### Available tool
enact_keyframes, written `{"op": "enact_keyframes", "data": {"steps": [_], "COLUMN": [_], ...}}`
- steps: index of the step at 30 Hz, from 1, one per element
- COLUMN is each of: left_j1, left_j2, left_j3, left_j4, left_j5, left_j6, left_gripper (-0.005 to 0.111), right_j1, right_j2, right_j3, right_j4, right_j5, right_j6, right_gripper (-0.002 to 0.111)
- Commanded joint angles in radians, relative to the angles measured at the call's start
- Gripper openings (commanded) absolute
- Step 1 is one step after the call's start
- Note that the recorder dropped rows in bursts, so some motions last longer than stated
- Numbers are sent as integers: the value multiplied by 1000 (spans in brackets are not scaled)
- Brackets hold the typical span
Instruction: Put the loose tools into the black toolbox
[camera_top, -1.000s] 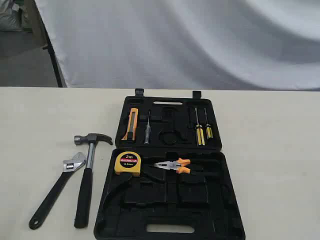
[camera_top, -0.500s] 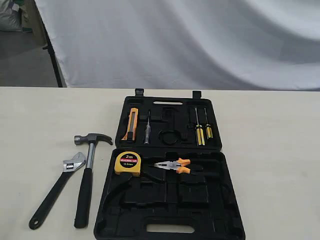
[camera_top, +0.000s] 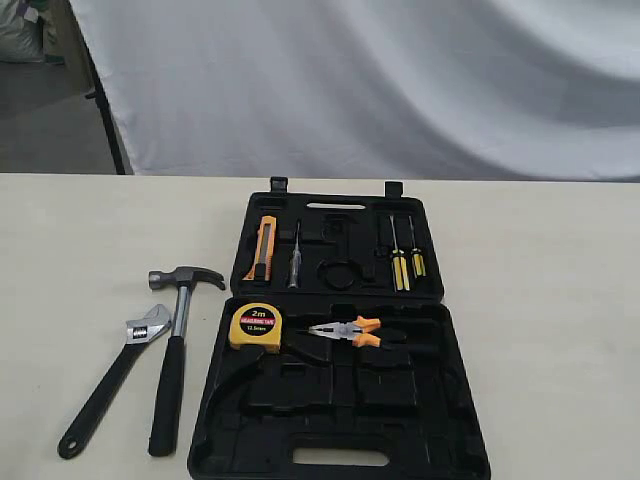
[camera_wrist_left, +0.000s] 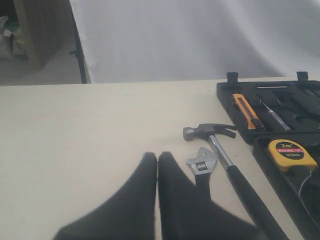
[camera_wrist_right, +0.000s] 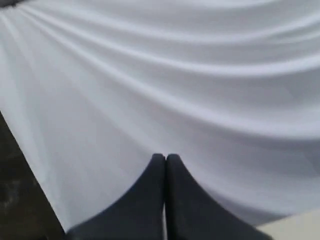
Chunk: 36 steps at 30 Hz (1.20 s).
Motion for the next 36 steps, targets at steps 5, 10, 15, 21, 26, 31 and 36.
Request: {"op": "enact_keyframes", "data": {"steps": [5, 10, 15, 21, 26, 31, 36], "left_j1": [4, 4, 4, 4, 4, 4, 4], "left_j2": [-3, -3, -3, -3, -3, -3, -3], "left_j3": [3, 3, 3, 3, 3, 3, 3], "left_j4": [-6, -6, -6, -6, -4, -4, -4], "left_j5": [1, 1, 1, 1, 1, 1, 1], "left_j6": [-8, -8, -8, -8, -8, -8, -8], "left_gripper": [1, 1, 1, 1, 1, 1, 1], "right_j1": [10, 266, 665, 990, 1063, 1076, 1076], "right_j2": [88, 542, 980, 1370, 1625, 1755, 1744], "right_j3": [-147, -181, -327, -549, -757, -868, -868], "right_j4": [-217, -304, -342, -347, -347, -347, -341], "right_j5": [185, 173, 200, 422, 632, 726, 716], "right_j6": [204, 236, 230, 237, 239, 237, 237], "right_gripper": [0, 0, 0, 0, 0, 42, 70]}}
